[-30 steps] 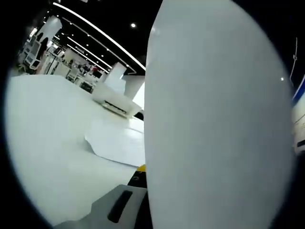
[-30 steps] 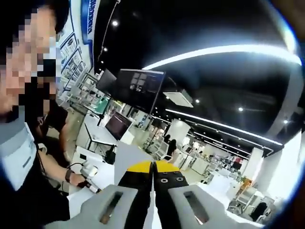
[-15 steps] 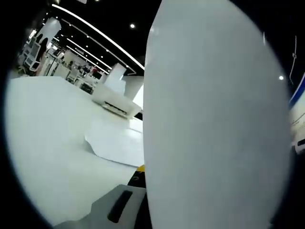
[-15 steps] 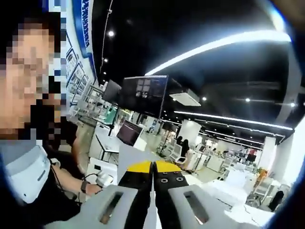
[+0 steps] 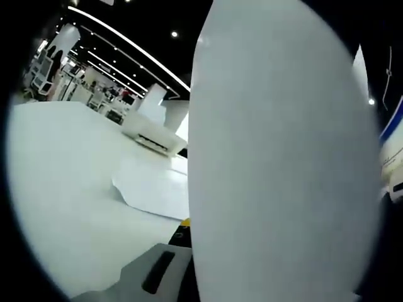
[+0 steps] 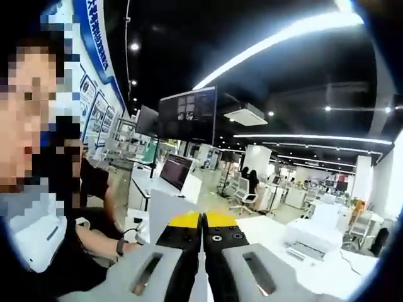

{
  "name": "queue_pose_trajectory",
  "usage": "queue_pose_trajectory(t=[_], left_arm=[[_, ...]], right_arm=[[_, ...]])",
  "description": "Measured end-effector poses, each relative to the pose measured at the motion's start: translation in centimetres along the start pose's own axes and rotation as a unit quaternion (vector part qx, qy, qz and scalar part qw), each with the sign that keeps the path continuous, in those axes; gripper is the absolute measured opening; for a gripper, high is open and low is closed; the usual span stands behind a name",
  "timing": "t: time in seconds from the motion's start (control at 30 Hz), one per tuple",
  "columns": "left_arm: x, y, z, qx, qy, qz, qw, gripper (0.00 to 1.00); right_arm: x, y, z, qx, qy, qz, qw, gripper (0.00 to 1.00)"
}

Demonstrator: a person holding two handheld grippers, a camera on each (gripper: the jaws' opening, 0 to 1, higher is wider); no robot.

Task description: Organize the stack of printing papers by aligning and flattening the scattered papers on the table

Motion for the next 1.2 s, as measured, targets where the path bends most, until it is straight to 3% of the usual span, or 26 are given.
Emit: queue_pose_trajectory(t=[0.33,0.57,0.73,0.97,1.1,1.2], left_arm=[[0.0,0.1,0.0,0.001,0.0,0.004,1.0,0.06],[-0.1,0.2,0.0,0.0,-0.004,0.008,1.0,0.07],[-0.1,0.2,0.0,0.002,-0.003,0.008,1.0,0.07],[-0.1,0.1,0.0,0.01,-0.004,0.006,0.9999,0.09],[-0.1,-0.1,0.0,0.02,-0.006,0.001,0.9998,0.13],[-0.2,-0.1,0.0,0.025,-0.006,-0.002,0.9997,0.16]], right_arm=[[5.1,-2.7,3.3,0.003,0.045,0.077,0.996,0.0],[9.0,-5.1,5.5,0.023,0.083,0.105,0.9908,0.0],[11.2,-6.0,6.8,0.021,0.093,0.11,0.9894,0.0],[13.6,-6.3,8.3,0.001,0.087,0.092,0.9919,0.0],[13.9,-5.5,7.9,-0.018,0.056,0.083,0.9948,0.0],[13.6,-5.6,8.0,-0.015,0.053,0.083,0.995,0.0]])
Point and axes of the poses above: the point that each gripper's makers call its tool centre point, and the gripper's own axes: z roughly forward along the fingers, y roughly to its left, x roughly out of its underside, the point moved 9 cm from there along -z, roughly backward along the fingers, and after that the axes turned 8 degrees about -z, right-handed, at the moved point
